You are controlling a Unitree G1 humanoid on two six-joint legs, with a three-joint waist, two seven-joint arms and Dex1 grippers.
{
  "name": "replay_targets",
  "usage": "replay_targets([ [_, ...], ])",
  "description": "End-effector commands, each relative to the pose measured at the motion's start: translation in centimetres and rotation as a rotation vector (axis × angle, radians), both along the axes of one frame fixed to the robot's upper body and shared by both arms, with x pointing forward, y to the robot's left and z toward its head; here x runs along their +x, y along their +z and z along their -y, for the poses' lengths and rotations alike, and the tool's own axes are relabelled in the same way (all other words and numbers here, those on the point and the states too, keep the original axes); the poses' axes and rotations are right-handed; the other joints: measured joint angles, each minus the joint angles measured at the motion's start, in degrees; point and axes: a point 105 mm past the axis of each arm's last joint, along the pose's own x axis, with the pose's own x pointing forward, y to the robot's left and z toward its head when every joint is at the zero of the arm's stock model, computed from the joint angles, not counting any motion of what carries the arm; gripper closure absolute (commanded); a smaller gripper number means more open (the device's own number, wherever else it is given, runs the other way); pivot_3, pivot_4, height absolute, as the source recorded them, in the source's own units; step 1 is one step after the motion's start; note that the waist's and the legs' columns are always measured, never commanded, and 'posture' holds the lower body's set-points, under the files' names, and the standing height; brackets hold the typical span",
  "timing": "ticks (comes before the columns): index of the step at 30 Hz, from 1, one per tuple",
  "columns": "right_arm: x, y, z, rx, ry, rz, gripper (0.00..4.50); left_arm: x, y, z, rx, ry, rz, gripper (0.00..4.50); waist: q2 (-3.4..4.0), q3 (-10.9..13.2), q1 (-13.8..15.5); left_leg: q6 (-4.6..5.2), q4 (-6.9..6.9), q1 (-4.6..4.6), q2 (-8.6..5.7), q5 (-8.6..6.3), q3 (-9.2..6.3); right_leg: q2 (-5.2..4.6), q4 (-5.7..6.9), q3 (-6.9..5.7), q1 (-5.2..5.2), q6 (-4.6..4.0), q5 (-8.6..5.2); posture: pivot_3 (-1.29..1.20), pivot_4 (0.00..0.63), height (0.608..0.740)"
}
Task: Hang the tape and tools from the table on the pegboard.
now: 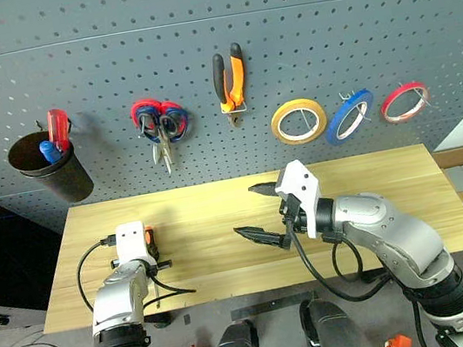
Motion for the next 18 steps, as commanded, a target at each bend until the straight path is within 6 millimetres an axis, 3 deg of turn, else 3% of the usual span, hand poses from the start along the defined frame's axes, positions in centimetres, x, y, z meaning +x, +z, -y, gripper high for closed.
replay_targets([
  [1,-0.7,2.1,-0.3,0.058,0.056,0.062,0.92,-0.1,2.4,-0.3,0.067,-0.045,0.095,3.97,-0.02,0.0,0.0,-0.02,0.0,-0.06,0.0,-0.01,0.0,0.0,0.0,0.0,-0.07,0.0,0.0,-0.05,0.29,0.74],
  [4,-0.7,4.0,-0.6,0.139,0.102,0.09,0.92,-0.3,5.0,0.1,0.098,-0.098,0.228,3.97,-0.07,0.0,0.1,-0.25,0.06,-0.61,0.01,0.12,0.0,0.01,0.11,0.0,-0.67,-0.33,0.2,-0.02,0.252,0.74],
  [11,0.1,7.0,-1.3,0.211,0.211,0.178,0.92,-1.0,16.2,2.0,0.134,-0.191,0.812,3.97,-0.32,-0.5,1.2,-0.34,0.09,-0.84,-0.01,0.16,-0.01,0.0,0.06,-0.06,-0.84,-0.39,0.24,0.04,0.164,0.74],
  [15,-0.3,7.6,-1.8,0.2,0.299,0.209,0.92,-1.9,21.2,2.3,0.18,-0.215,1.013,3.97,-0.35,-1.2,1.9,-0.35,0.07,-0.86,0.0,0.17,0.03,0.03,0.07,-0.06,-0.88,-0.4,0.25,0.07,0.139,0.74],
  [18,-0.7,7.7,-2.2,0.186,0.382,0.16,0.33,-2.3,23.9,1.7,0.205,-0.207,1.094,3.97,-0.41,-1.8,2.2,-0.35,0.1,-0.85,-0.02,0.18,0.06,0.08,0.1,-0.1,-0.87,-0.42,0.26,0.09,0.125,0.74],
])
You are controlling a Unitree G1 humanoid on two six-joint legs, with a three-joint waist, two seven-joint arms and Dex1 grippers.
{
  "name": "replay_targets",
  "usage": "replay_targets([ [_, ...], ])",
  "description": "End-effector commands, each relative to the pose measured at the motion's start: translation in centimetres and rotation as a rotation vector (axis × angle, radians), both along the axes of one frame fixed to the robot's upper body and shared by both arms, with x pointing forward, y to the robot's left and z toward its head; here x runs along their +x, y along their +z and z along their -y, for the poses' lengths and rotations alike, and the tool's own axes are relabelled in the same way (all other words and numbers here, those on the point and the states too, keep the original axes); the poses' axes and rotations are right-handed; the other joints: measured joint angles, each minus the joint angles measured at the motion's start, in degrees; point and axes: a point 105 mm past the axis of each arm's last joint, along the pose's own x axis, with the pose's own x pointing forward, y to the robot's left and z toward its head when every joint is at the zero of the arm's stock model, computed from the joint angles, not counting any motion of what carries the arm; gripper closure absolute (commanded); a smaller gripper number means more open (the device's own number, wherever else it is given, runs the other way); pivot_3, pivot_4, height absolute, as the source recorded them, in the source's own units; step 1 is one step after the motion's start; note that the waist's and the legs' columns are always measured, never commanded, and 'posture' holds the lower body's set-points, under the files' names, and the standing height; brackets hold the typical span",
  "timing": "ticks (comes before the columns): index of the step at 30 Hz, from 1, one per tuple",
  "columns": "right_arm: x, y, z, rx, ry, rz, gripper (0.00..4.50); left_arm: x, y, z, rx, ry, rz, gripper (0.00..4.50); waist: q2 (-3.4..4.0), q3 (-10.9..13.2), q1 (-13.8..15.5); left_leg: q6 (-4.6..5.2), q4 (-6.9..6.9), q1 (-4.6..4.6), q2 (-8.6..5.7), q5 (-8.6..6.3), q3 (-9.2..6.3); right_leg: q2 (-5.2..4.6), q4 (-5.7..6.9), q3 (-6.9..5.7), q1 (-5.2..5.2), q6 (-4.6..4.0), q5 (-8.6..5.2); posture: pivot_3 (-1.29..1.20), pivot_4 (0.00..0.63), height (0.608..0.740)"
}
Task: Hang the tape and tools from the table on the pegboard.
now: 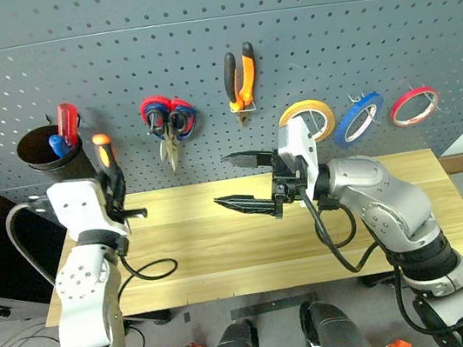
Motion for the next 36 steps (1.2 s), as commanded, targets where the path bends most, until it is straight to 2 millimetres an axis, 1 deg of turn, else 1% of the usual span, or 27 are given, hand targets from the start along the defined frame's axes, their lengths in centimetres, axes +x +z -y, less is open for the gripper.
replay_targets([
  [1,-1.5,1.1,-0.6,0.002,0.135,0.008,0.01,-1.3,4.4,-0.6,0.034,0.011,0.154,3.97,-0.05,-0.6,0.2,-0.02,0.01,0.01,0.01,0.01,-0.01,0.02,0.01,-0.02,0.0,-0.03,0.02,0.09,0.119,0.74],
  [3,-1.3,1.3,-0.7,0.008,0.141,0.016,0.0,-1.4,5.2,-0.9,0.066,0.009,0.168,3.97,-0.04,-1.4,0.3,-0.02,-0.01,0.03,0.01,0.01,0.0,0.04,-0.01,-0.03,0.01,-0.03,0.02,0.1,0.117,0.74],
  [6,-1.3,1.2,-0.8,0.0,0.158,0.017,0.0,-2.1,8.2,-1.7,0.034,0.014,0.252,3.97,-0.21,-1.8,0.8,-0.02,0.0,0.05,0.01,0.02,0.01,0.09,0.02,-0.02,0.02,-0.03,0.02,0.11,0.117,0.74],
  [7,-1.4,1.2,-0.7,-0.003,0.165,0.017,0.0,-2.4,9.4,-1.5,0.051,-0.004,0.282,3.97,-0.26,-1.8,0.9,-0.05,0.01,0.05,0.01,0.03,-0.01,0.1,0.03,-0.02,0.01,-0.06,0.04,0.11,0.117,0.74],
  [9,-1.4,1.2,-0.7,-0.003,0.174,0.015,0.0,-2.7,10.9,-1.4,0.068,-0.029,0.313,3.97,-0.36,-1.9,1.1,-0.06,0.07,0.06,0.01,0.04,-0.01,0.11,0.06,-0.02,0.03,-0.06,0.05,0.11,0.117,0.74],
  [10,-1.7,1.2,-0.7,-0.003,0.19,0.014,0.0,-3.1,12.7,-2.0,0.044,-0.019,0.359,3.97,-0.37,-2.0,1.2,-0.06,0.08,0.06,-0.01,0.04,0.0,0.11,0.06,0.0,0.04,-0.07,0.05,0.11,0.117,0.74],
  [12,-1.9,1.3,-0.8,0.001,0.202,0.021,0.0,-3.5,15.2,-3.2,0.001,0.017,0.416,3.97,-0.47,-2.1,1.2,-0.07,0.12,0.03,-0.02,0.05,-0.03,0.12,0.07,-0.02,0.03,-0.06,0.05,0.11,0.117,0.74],
  [13,-1.9,1.4,-0.8,0.003,0.203,0.026,0.0,-3.5,15.8,-3.4,-0.009,0.024,0.427,3.97,-0.5,-2.1,1.2,-0.07,0.13,0.03,-0.01,0.05,-0.06,0.12,0.08,-0.04,0.03,-0.06,0.05,0.11,0.116,0.74],
  [17,-1.2,1.9,-1.1,0.019,0.146,0.079,0.0,-2.8,17.7,-4.1,0.097,0.091,0.464,3.97,-0.46,-2.6,1.2,-0.09,0.08,0.1,-0.01,0.06,0.02,0.13,0.08,0.0,0.02,-0.06,0.05,0.11,0.114,0.74],
  [19,-1.2,1.9,-1.1,0.021,0.146,0.083,0.0,-2.2,17.7,-4.2,0.096,0.082,0.463,3.97,-0.45,-2.9,1.2,-0.15,0.06,0.12,0.0,0.1,0.01,0.15,0.11,-0.01,0.02,-0.07,0.05,0.11,0.113,0.74],
  [22,-1.3,1.9,-1.2,0.023,0.146,0.089,0.0,-0.8,16.7,-4.3,0.155,0.085,0.432,3.97,-0.49,-3.1,1.2,-0.16,0.08,0.15,-0.02,0.1,0.01,0.15,0.11,0.01,0.06,-0.07,0.05,0.1,0.111,0.74],
  [23,-1.4,2.0,-1.2,0.024,0.148,0.089,0.0,-0.2,16.2,-4.7,0.123,0.09,0.416,3.97,-0.49,-3.1,1.2,-0.15,0.09,0.15,-0.02,0.11,0.01,0.15,0.12,0.01,0.06,-0.07,0.05,0.1,0.111,0.74],
  [25,-1.5,2.0,-1.2,0.025,0.14,0.093,0.0,1.4,14.3,-4.4,0.116,0.068,0.384,3.97,-0.44,-3.2,1.2,-0.16,0.1,0.16,-0.02,0.11,0.01,0.15,0.14,0.01,0.05,-0.08,0.06,0.08,0.113,0.74],
  [27,-1.5,2.1,-1.1,0.028,0.124,0.096,0.0,2.4,13.1,-4.0,0.134,0.044,0.368,3.97,-0.46,-3.3,1.1,-0.16,0.09,0.16,-0.02,0.11,0.01,0.15,0.14,0.01,0.05,-0.08,0.06,0.07,0.115,0.74],
  [29,-1.3,2.2,-1.1,0.04,0.105,0.09,0.0,3.0,11.9,-3.6,0.145,0.016,0.359,3.97,-0.47,-3.3,1.1,-0.16,0.11,0.14,-0.02,0.11,0.0,0.15,0.14,0.01,0.04,-0.09,0.06,0.07,0.116,0.74],
  [31,-1.4,2.3,-1.0,0.04,0.101,0.09,0.0,3.4,11.0,-3.7,0.143,0.014,0.355,3.97,-0.48,-3.3,1.0,-0.16,0.12,0.13,-0.02,0.11,0.02,0.14,0.14,0.03,0.04,-0.1,0.07,0.06,0.116,0.74],
  [36,-1.5,2.5,-1.0,0.045,0.086,0.098,0.0,3.4,9.7,-3.9,0.154,0.032,0.389,3.97,-0.47,-3.3,0.8,-0.15,0.11,0.13,0.0,0.11,0.05,0.14,0.16,0.05,0.0,-0.11,0.08,0.05,0.118,0.74],
])
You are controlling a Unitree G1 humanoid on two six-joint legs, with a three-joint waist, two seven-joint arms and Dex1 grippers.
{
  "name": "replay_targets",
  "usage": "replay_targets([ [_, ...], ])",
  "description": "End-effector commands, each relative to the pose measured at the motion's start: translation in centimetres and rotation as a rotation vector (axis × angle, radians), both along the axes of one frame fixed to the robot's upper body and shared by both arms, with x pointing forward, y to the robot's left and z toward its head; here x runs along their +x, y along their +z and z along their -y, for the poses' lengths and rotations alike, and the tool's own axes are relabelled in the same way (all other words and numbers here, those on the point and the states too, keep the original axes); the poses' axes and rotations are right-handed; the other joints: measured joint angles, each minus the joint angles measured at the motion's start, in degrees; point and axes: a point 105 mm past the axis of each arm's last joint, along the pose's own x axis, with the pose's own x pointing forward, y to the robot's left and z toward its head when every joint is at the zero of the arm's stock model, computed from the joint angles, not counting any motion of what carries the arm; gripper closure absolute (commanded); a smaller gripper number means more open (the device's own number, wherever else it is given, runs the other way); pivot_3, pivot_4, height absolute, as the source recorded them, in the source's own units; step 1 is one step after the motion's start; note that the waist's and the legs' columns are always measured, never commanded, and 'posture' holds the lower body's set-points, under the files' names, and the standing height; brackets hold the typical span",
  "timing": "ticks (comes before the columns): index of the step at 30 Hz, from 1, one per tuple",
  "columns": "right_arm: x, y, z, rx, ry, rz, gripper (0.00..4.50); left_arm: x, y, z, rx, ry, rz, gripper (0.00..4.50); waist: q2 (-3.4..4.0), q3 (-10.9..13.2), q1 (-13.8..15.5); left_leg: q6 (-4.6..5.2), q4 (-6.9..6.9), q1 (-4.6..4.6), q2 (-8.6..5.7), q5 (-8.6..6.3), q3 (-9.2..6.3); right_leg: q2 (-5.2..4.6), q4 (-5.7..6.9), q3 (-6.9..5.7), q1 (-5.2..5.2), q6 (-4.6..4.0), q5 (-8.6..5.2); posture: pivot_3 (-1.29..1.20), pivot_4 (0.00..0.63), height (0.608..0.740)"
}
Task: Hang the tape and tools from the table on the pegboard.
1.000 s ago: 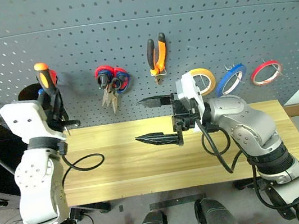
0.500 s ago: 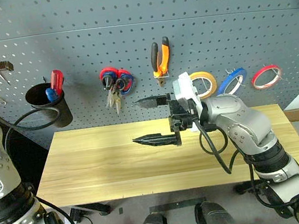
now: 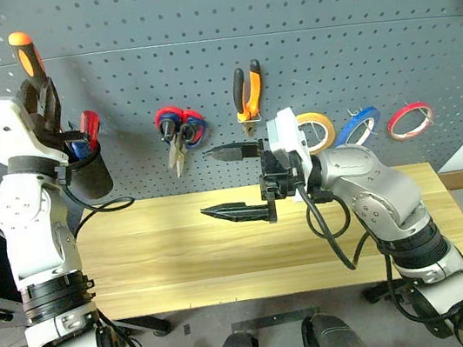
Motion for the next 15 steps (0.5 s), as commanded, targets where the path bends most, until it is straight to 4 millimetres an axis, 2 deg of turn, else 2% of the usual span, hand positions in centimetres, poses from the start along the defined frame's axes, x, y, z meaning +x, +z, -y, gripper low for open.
replay_targets([
  [1,-0.6,1.2,0.1,0.033,-0.001,0.044,0.0,-0.9,0.9,-0.2,0.027,0.022,0.097,3.97,-0.01,0.0,0.0,0.0,0.0,0.0,0.0,0.0,0.0,0.0,0.0,0.0,0.0,0.0,0.0,0.05,0.118,0.74],
  [4,-0.5,1.4,0.1,0.039,-0.008,0.045,0.0,-1.0,0.3,-0.2,0.028,0.027,0.097,3.97,-0.03,-0.1,0.0,0.01,0.03,0.0,-0.01,0.0,0.0,0.0,0.01,0.0,0.02,-0.01,0.01,0.04,0.117,0.74],
  [9,-0.4,1.4,0.0,0.041,-0.007,0.04,0.0,-1.1,-1.6,0.1,-0.065,-0.084,-0.07,3.97,-0.03,-0.1,-0.3,0.01,0.03,0.01,0.0,0.0,0.01,-0.01,0.05,0.02,0.01,-0.01,0.01,0.05,0.112,0.74],
  [12,-0.3,1.2,-0.1,0.033,-0.004,0.041,0.0,-1.6,-1.9,0.1,-0.051,-0.102,-0.105,2.98,-0.06,-0.1,-0.4,0.02,0.06,0.01,0.0,0.0,-0.01,0.0,0.07,0.01,0.02,-0.01,0.01,0.06,0.11,0.74],
  [15,-0.3,1.3,-0.2,0.033,0.001,0.042,0.0,-2.1,-1.5,-0.6,-0.042,-0.039,-0.093,1.95,-0.07,-0.2,-0.3,0.02,0.08,0.03,-0.01,0.0,-0.01,0.0,0.08,0.01,0.04,-0.02,0.01,0.07,0.113,0.74],
])
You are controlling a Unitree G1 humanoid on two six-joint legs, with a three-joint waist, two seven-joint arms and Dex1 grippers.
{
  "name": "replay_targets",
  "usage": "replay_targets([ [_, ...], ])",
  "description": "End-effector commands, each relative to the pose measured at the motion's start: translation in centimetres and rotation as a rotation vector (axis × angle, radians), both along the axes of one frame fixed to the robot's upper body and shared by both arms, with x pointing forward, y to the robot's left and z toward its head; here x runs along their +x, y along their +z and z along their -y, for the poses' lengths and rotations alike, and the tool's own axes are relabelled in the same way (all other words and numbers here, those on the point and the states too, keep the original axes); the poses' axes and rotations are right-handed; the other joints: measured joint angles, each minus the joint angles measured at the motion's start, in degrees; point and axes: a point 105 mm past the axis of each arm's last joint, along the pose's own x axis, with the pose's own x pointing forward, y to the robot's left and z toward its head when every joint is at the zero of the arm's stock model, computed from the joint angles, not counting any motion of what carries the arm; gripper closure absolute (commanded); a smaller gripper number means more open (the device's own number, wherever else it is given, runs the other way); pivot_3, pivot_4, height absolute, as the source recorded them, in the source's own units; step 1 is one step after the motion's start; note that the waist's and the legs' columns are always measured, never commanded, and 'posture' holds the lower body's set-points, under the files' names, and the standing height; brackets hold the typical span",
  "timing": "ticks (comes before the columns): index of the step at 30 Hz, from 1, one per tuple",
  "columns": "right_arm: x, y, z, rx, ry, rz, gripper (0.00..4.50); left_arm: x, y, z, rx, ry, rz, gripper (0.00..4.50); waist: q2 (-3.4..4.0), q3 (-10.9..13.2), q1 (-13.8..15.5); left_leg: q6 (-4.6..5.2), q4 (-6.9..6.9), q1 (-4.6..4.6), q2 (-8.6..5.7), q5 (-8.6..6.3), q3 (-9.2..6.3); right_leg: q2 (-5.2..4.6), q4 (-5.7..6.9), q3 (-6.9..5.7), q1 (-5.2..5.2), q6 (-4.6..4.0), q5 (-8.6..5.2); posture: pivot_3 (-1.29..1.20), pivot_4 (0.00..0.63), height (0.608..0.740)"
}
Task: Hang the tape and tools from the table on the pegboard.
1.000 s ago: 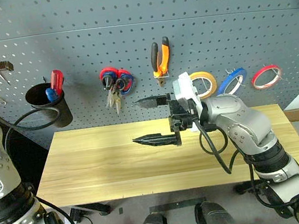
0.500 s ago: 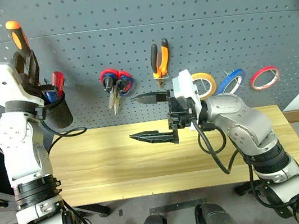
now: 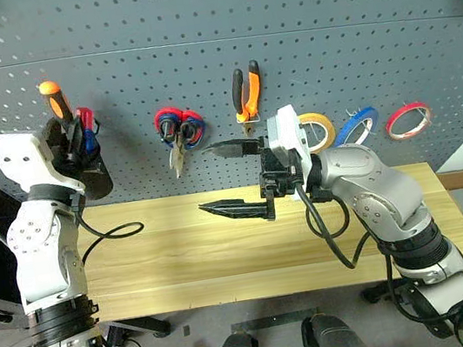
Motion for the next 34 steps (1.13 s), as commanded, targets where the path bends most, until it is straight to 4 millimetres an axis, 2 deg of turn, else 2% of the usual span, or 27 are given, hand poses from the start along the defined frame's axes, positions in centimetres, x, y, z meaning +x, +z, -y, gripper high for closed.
replay_targets([
  [1,-0.4,1.2,-0.1,0.025,0.021,0.044,0.0,-1.7,3.0,-0.4,0.045,0.033,0.105,1.61,-0.01,0.0,0.1,0.0,0.0,0.0,0.0,0.0,0.0,0.0,0.0,0.0,0.0,0.0,0.0,0.07,0.117,0.74],
  [5,-0.5,0.8,0.2,0.015,0.025,0.031,0.0,-3.1,3.5,0.1,0.044,-0.042,0.128,0.2,0.0,0.0,0.2,0.0,0.0,0.01,0.0,0.0,0.01,0.0,0.0,0.02,0.0,-0.01,0.0,0.07,0.133,0.74],
  [7,-0.5,0.4,0.7,0.007,0.015,0.015,0.0,-4.2,2.6,0.9,-0.014,-0.143,0.08,0.04,0.02,0.0,0.1,0.0,-0.01,0.01,0.01,0.0,0.01,0.0,-0.01,0.03,0.0,-0.01,0.0,0.07,0.151,0.74],
  [9,-0.2,0.0,1.4,0.004,-0.013,-0.005,0.0,-5.6,0.2,3.3,-0.079,-0.348,-0.058,0.04,0.02,0.0,-0.1,0.02,-0.03,0.03,0.03,-0.02,0.04,-0.01,-0.02,0.07,0.01,-0.01,0.0,0.07,0.16,0.74],
  [11,0.0,-0.8,2.4,-0.008,-0.047,-0.038,0.0,-7.0,-4.4,6.9,-0.01,-0.512,-0.285,0.04,0.1,0.0,-0.4,0.05,-0.06,0.03,0.06,-0.04,0.01,-0.02,-0.06,0.15,0.03,-0.02,-0.01,0.06,0.17,0.74],
  [12,0.2,-1.4,2.9,-0.024,-0.066,-0.053,0.0,-7.9,-6.1,8.5,-0.011,-0.589,-0.364,0.04,0.16,0.1,-0.3,0.07,-0.06,0.04,0.06,-0.04,0.02,-0.02,-0.07,0.17,0.04,-0.03,-0.01,0.06,0.17,0.74],
  [14,0.3,-2.5,4.0,-0.049,-0.102,-0.087,0.0,-8.8,-7.9,9.8,-0.058,-0.629,-0.438,0.04,0.22,0.1,0.1,0.12,-0.06,0.04,0.05,-0.07,-0.03,-0.03,-0.08,0.17,0.11,-0.04,-0.02,0.04,0.172,0.74],
  [18,1.7,-5.5,6.7,-0.08,-0.257,-0.189,0.0,-8.6,-10.9,9.5,-0.133,-0.572,-0.506,0.04,0.36,0.1,0.4,0.32,-0.07,0.42,0.08,-0.15,-0.08,-0.02,-0.11,0.12,0.56,-0.12,0.0,0.01,0.158,0.74],
  [20,3.0,-7.9,8.5,-0.095,-0.394,-0.239,0.0,-7.7,-12.2,9.0,-0.171,-0.514,-0.519,0.04,0.64,0.0,0.4,0.34,-0.15,1.0,0.1,-0.16,-0.04,-0.02,-0.23,0.1,1.13,-0.25,-0.12,0.01,0.152,0.74],
  [22,4.9,-10.3,10.8,-0.083,-0.581,-0.286,0.0,-6.7,-13.5,8.0,-0.174,-0.447,-0.532,0.04,0.77,-0.3,0.4,0.36,-0.18,1.21,0.1,-0.17,0.04,-0.02,-0.24,0.07,1.29,-0.2,-0.22,0.0,0.134,0.74],
  [25,6.1,-12.7,13.4,-0.057,-0.741,-0.36,0.0,-5.8,-14.8,6.9,-0.153,-0.382,-0.542,0.04,0.86,-0.7,0.4,0.35,-0.19,1.33,0.1,-0.16,0.13,0.01,-0.16,0.06,1.35,-0.26,-0.19,-0.03,0.116,0.74],
  [28,6.1,-15.7,16.0,-0.085,-0.846,-0.415,0.0,-5.1,-15.9,5.5,-0.14,-0.326,-0.552,0.04,0.94,-1.3,0.1,0.35,-0.19,1.32,0.09,-0.15,0.25,0.02,-0.13,0.1,1.29,-0.27,-0.17,-0.04,0.099,0.74],
  [34,5.7,-17.7,19.0,-0.119,-0.959,-0.402,0.0,-4.5,-17.4,4.0,-0.109,-0.253,-0.556,0.04,1.18,-2.4,-0.9,0.38,-0.22,1.34,0.1,-0.18,0.32,0.02,-0.14,0.14,1.28,-0.23,-0.14,-0.07,0.073,0.74],
])
